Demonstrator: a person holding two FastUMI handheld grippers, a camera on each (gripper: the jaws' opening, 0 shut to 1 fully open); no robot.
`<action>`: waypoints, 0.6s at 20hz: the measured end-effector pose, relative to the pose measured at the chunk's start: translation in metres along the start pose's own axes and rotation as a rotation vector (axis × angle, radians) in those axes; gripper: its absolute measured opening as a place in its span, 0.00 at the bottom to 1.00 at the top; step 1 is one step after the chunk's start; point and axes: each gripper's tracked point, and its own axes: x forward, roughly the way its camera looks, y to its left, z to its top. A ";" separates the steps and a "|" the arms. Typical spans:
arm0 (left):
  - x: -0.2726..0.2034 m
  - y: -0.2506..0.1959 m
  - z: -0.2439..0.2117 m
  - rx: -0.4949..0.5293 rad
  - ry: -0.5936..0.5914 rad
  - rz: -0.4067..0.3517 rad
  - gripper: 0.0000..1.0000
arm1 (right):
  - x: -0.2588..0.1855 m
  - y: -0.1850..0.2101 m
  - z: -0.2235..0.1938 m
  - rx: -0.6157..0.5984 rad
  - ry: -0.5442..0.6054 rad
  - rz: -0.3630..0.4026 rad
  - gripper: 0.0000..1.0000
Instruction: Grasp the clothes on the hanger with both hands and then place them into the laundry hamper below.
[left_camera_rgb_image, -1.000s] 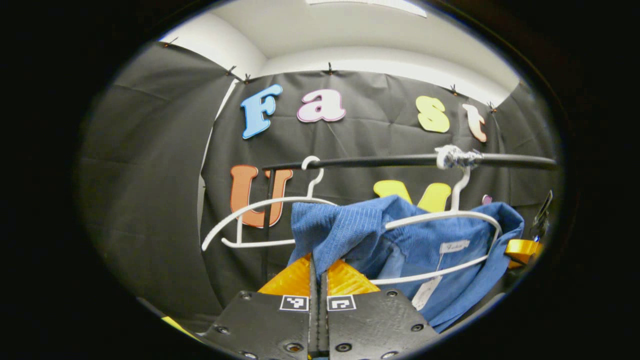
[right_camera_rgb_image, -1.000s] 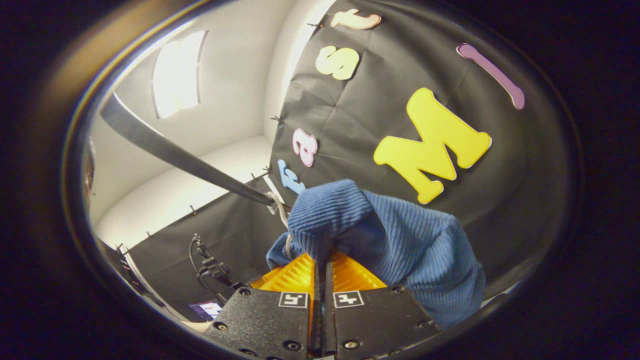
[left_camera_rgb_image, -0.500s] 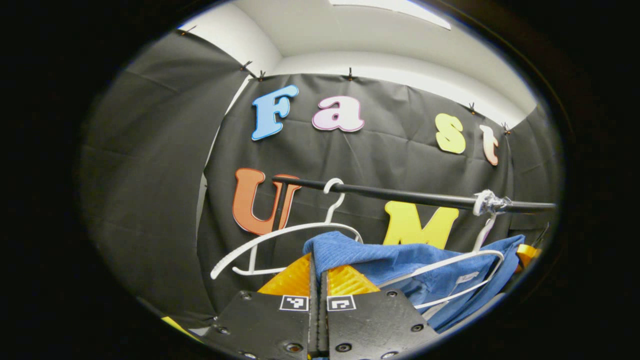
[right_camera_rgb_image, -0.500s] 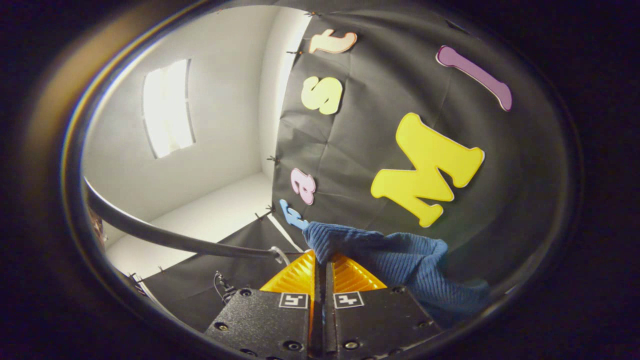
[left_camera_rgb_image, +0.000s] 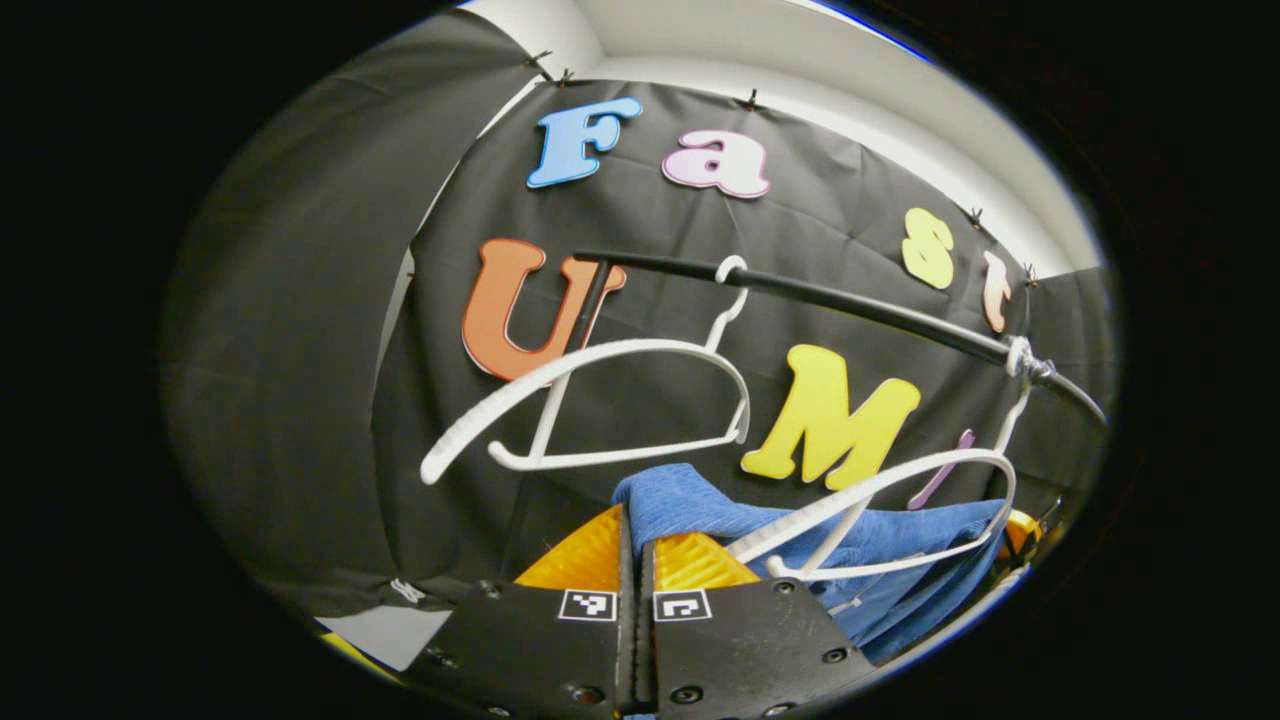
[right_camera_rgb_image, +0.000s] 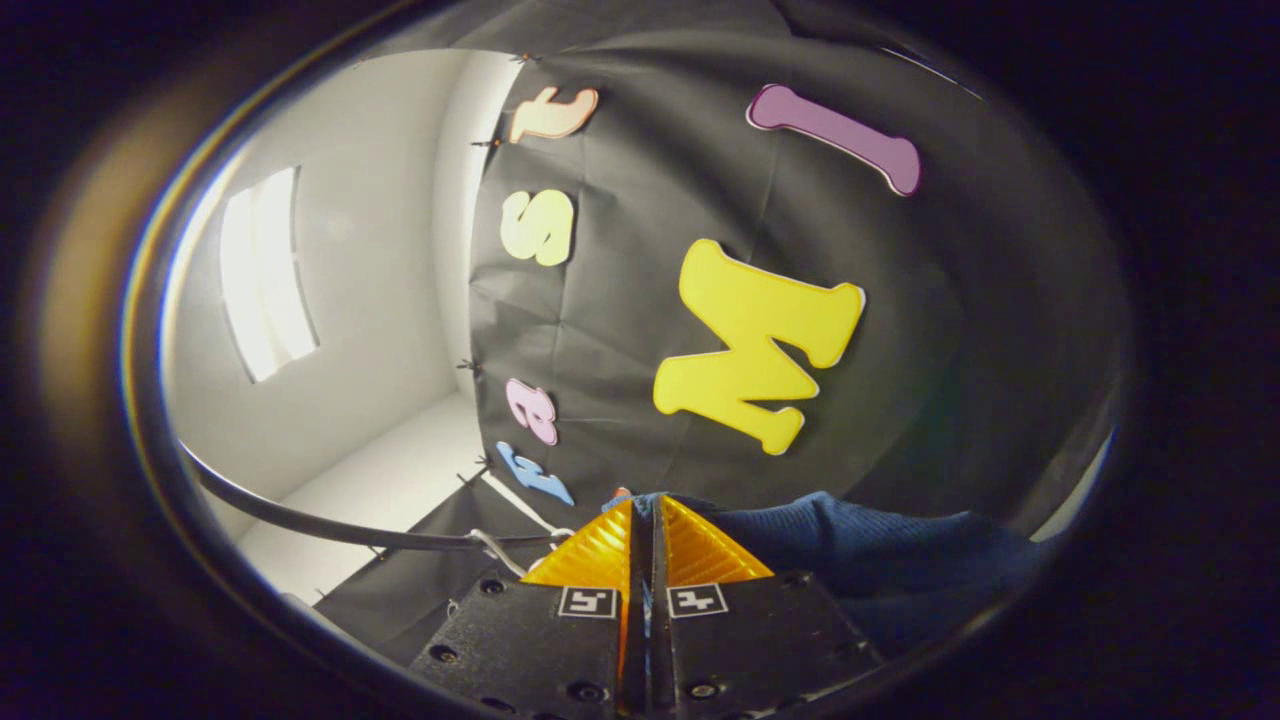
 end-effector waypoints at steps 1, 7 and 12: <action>0.001 0.001 -0.006 0.006 0.008 0.004 0.04 | -0.003 -0.005 -0.005 -0.012 0.012 -0.012 0.05; -0.004 0.007 -0.028 0.024 0.052 0.024 0.00 | -0.013 -0.014 -0.016 -0.082 0.059 -0.066 0.05; -0.012 0.005 -0.044 0.046 0.078 0.016 0.00 | -0.023 -0.023 -0.022 -0.079 0.056 -0.093 0.04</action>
